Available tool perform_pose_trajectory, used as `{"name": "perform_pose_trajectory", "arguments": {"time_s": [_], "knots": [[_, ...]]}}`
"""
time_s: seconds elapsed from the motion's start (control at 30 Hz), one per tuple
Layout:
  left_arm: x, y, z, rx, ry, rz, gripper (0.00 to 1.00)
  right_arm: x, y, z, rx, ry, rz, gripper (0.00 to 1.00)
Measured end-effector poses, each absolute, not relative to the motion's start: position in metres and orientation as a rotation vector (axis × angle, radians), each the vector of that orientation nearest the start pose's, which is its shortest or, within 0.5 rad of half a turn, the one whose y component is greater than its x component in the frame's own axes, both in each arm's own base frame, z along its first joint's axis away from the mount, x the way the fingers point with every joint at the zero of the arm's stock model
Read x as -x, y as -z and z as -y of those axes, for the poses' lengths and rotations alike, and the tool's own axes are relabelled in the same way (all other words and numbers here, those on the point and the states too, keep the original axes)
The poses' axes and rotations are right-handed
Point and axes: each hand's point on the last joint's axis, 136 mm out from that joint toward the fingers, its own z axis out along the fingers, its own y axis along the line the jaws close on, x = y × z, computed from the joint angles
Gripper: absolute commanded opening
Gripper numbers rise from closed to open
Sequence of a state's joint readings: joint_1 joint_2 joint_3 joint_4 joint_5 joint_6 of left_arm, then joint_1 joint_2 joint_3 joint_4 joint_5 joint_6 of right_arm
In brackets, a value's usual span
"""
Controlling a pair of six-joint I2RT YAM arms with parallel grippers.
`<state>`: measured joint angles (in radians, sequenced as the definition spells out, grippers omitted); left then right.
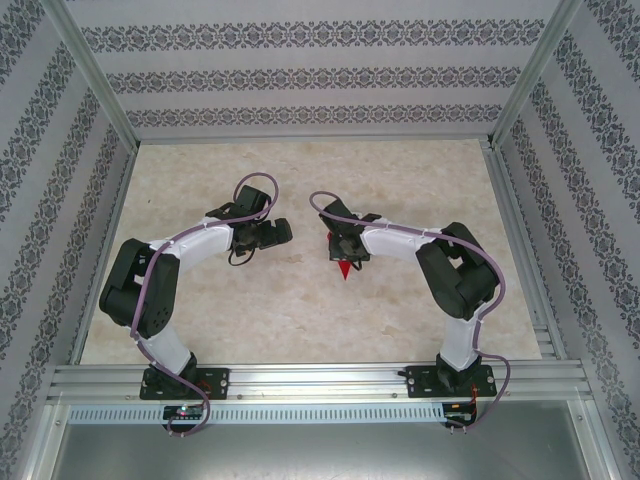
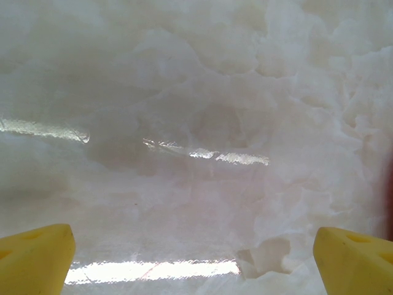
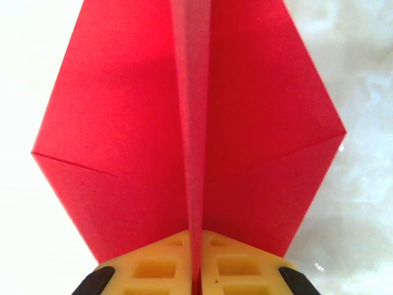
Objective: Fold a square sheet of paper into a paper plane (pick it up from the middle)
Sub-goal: Move the paper plane to the center of the table.
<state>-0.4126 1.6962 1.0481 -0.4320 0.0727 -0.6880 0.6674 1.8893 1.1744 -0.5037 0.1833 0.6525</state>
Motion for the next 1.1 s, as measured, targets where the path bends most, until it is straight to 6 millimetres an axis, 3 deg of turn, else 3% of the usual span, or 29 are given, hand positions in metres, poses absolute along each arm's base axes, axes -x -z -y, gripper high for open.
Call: {"name": "perform_pose_trajectory", "arguments": {"time_s": [0.3,0.63,0.87,1.1], "knots": [[-0.361,-0.058,0.170,0.353,0.428,-2.708,1.00,-0.387,-0.058,-0.266,0.026,-0.199,-2.639,0.10],[-0.358,-0.055,0.165,0.363,0.386,-2.722,1.00,-0.416,-0.036,-0.286,0.058,-0.190,-2.656,0.15],[-0.357,-0.055,0.163,0.366,0.374,-2.724,1.00,-0.417,-0.016,-0.283,0.056,-0.152,-2.699,0.18],[-0.358,-0.059,0.162,0.366,0.373,-2.713,1.00,-0.421,-0.016,-0.285,0.051,-0.148,-2.698,0.19]]}}
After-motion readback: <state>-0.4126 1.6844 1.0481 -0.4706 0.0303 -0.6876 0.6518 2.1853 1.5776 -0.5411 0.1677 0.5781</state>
